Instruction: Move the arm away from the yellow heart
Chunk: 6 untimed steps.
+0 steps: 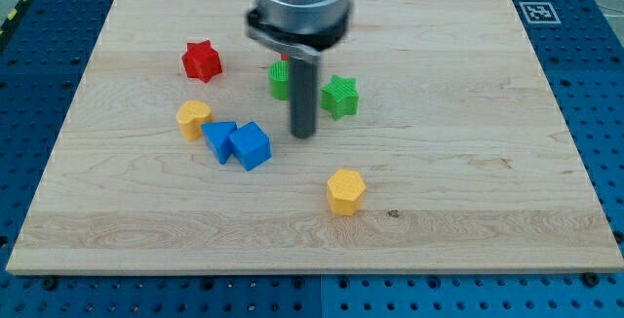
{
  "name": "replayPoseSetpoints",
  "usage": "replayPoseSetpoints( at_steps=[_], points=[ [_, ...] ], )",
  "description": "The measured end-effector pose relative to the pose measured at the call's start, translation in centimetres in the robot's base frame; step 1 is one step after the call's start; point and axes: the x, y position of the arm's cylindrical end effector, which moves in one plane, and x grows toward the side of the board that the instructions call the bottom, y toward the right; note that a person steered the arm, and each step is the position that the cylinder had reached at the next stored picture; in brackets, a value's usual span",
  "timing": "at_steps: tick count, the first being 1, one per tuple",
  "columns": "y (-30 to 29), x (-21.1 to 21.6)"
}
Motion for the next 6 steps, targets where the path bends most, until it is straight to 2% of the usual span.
replayPoseSetpoints(
  at_steps=[1, 2, 3, 4, 5, 6],
  points=[
    [-8.0, -0.7],
    [-12.3, -3.4],
    [-13.8, -7.4],
    [-19.5, -8.4],
    [-22.9, -6.6],
    [-20.6, -3.7]
  ],
)
